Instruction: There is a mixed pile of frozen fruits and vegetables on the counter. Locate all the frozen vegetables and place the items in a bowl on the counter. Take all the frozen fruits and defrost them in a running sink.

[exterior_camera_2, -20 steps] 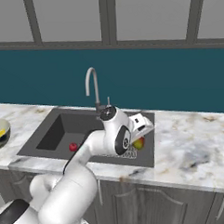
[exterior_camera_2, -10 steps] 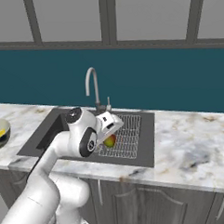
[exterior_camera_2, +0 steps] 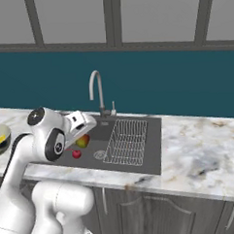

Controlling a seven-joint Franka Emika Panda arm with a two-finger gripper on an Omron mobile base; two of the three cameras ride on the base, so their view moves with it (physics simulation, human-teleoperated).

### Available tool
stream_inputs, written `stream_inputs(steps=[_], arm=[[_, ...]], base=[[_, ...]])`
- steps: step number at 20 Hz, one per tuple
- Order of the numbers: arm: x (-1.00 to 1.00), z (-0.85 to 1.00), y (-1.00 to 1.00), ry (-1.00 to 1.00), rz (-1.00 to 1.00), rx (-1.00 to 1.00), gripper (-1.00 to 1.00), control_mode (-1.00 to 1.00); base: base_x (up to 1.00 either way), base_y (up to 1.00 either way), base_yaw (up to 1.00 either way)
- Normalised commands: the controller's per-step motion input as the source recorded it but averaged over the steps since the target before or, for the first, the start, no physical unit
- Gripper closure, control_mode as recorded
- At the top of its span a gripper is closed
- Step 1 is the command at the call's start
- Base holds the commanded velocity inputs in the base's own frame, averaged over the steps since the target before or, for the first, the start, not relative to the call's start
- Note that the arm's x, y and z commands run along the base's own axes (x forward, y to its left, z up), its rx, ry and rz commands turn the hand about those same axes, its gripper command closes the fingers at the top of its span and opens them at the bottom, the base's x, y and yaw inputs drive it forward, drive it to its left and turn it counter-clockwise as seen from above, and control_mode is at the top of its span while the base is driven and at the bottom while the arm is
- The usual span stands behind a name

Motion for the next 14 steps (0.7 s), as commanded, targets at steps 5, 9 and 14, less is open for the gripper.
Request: stream_inputs(steps=[5, 9, 14], arm=[[-0.36, 0.38, 0.66, -0.01, 0.02, 0.25, 1.0, -1.0], [-0.28, -0.02, 0.53, -0.01, 0.1, 0.29, 1.0, -1.0], [0.21, -0.32, 0.8, 0.01, 0.06, 0.09, 1.0, -1.0]], base=[[0.0, 0.0, 0.0], [0.0, 0.0, 0.0], [0.0, 0.0, 0.0]])
